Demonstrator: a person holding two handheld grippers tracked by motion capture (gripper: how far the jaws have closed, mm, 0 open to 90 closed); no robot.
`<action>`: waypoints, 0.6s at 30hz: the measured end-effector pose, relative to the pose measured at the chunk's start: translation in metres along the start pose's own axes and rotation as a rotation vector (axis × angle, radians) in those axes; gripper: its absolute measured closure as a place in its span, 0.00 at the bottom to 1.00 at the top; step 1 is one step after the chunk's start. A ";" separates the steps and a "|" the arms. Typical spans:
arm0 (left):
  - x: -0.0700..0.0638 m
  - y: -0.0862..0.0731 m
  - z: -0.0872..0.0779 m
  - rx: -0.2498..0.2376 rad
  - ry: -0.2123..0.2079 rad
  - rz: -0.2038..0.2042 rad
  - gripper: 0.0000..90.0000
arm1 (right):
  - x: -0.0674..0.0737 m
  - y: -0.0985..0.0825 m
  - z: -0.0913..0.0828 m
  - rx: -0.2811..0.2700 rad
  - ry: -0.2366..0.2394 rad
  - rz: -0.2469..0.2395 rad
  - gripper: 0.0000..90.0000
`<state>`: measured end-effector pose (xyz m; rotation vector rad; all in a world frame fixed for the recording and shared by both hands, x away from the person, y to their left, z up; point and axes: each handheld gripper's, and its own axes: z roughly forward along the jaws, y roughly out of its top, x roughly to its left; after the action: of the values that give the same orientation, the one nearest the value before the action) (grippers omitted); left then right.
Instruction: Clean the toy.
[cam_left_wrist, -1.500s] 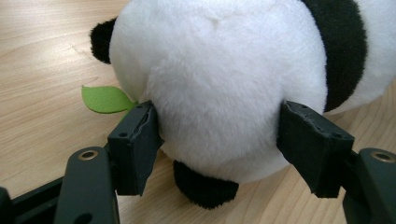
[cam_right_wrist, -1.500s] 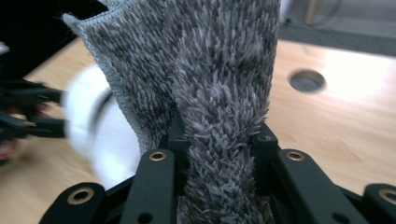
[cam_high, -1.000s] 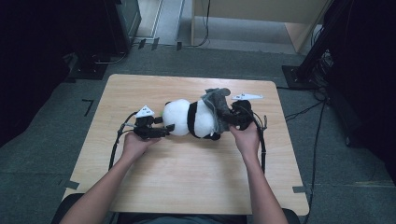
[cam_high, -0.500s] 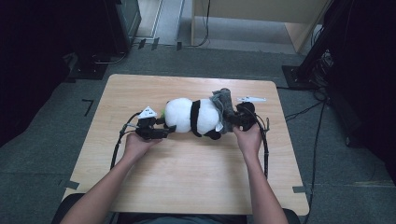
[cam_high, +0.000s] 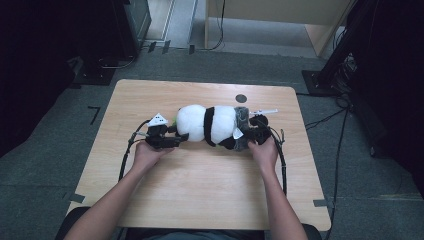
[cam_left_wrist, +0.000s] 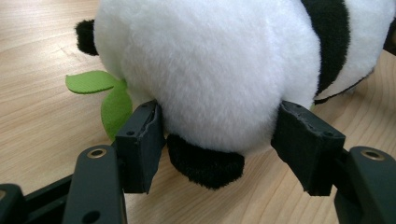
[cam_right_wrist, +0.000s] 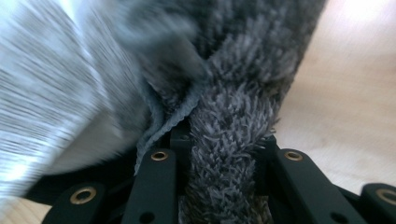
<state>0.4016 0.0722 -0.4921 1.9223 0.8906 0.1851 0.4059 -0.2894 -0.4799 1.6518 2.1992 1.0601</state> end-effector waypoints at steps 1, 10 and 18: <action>0.000 0.000 0.000 0.000 0.001 -0.001 0.39 | 0.000 -0.002 0.004 0.021 -0.003 -0.001 0.79; 0.005 0.008 -0.006 0.057 -0.004 0.015 0.31 | -0.002 -0.004 0.009 0.047 -0.011 -0.005 0.79; 0.018 0.028 -0.007 0.055 -0.070 -0.012 0.30 | -0.002 -0.003 0.008 0.051 -0.017 -0.013 0.79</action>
<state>0.4252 0.0815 -0.4699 1.9616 0.8680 0.0871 0.4089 -0.2878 -0.4877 1.6583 2.2413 0.9915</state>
